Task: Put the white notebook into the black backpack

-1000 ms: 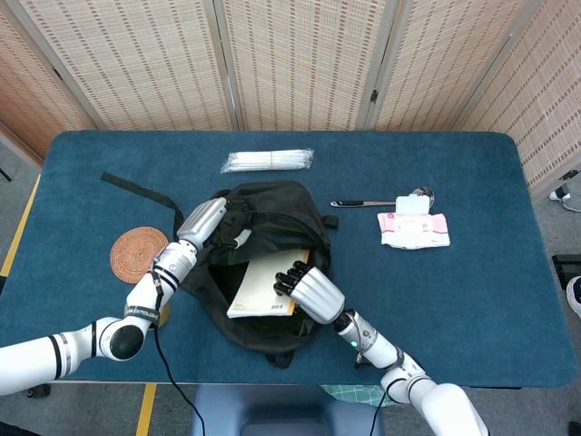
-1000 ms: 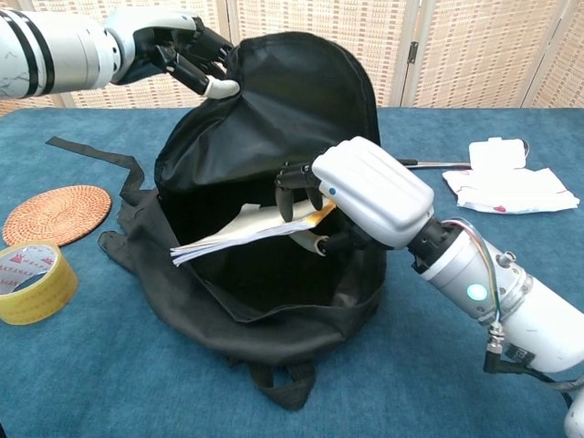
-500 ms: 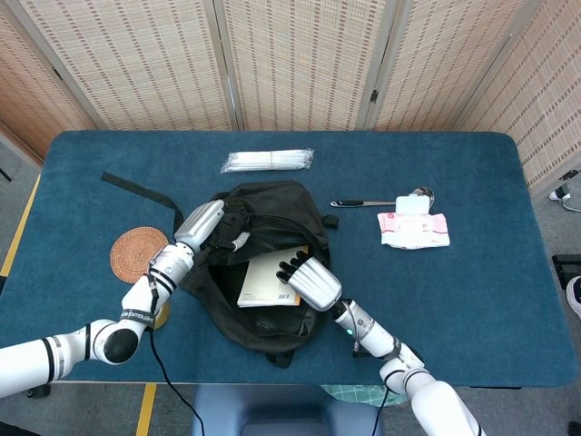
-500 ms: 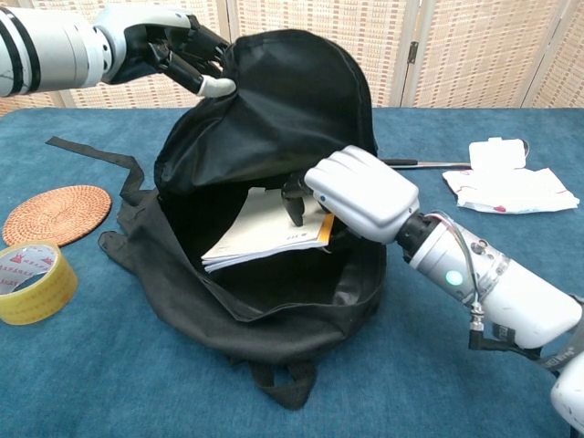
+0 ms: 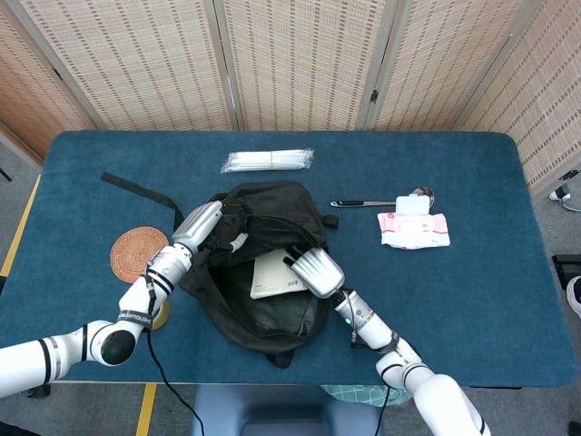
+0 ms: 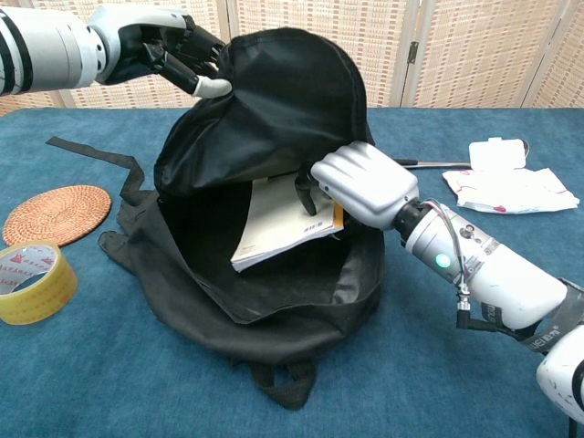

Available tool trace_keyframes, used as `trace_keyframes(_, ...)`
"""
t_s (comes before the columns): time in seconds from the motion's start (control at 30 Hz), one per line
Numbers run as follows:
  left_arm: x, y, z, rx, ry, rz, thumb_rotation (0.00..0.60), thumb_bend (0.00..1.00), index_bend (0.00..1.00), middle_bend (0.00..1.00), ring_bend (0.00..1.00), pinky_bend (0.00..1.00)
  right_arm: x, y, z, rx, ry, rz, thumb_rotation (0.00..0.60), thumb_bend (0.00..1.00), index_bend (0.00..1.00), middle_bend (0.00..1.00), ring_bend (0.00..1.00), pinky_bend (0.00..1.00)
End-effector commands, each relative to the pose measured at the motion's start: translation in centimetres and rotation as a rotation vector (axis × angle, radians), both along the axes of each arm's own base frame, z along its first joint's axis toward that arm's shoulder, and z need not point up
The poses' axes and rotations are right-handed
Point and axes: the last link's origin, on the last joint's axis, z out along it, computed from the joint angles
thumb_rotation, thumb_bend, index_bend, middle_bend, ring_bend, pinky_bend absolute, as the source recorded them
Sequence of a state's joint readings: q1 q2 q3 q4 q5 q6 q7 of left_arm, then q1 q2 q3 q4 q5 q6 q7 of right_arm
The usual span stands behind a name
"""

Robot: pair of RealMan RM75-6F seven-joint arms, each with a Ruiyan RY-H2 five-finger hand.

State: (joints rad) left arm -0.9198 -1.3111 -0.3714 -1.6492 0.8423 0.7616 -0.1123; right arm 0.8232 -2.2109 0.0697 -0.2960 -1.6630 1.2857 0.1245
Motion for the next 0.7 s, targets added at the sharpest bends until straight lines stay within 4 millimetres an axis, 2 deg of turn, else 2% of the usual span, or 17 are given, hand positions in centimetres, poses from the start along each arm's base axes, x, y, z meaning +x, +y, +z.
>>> trace_keyframes(0.03,0.1,0.0,0.0,0.0,-0.002,0.001,0.6,0.52,0.59,0.33,0.26,0.05,-0.4,-0.2,0.6,-0.015,-0.008,-0.034,0.6,0.42,0.25,0.27,0.39,0.35)
trace_keyframes(0.13,0.1,0.1,0.1,0.001,-0.004,0.006,0.6,0.52,0.58,0.33,0.26,0.05,-0.5,-0.1,1.2,-0.022,-0.033,-0.047,0.6,0.33,0.14,0.22,0.34,0.32)
trace_keyframes(0.23,0.1,0.2,0.1,-0.005,-0.005,0.016,0.6,0.52,0.57,0.32,0.25,0.05,-0.6,0.4,1.7,-0.011,-0.062,-0.063,0.6,0.24,0.08,0.18,0.3,0.3)
trace_keyframes(0.47,0.1,0.4,0.3,-0.012,-0.01,0.041,0.6,0.52,0.54,0.32,0.24,0.04,-0.8,1.9,3.1,0.017,-0.08,-0.069,0.6,0.12,0.01,0.14,0.26,0.24)
trace_keyframes(0.7,0.0,0.3,0.3,-0.015,-0.004,0.048,0.6,0.52,0.54,0.31,0.24,0.04,-2.0,4.1,5.4,0.044,-0.081,-0.084,0.6,0.08,0.0,0.13,0.23,0.22)
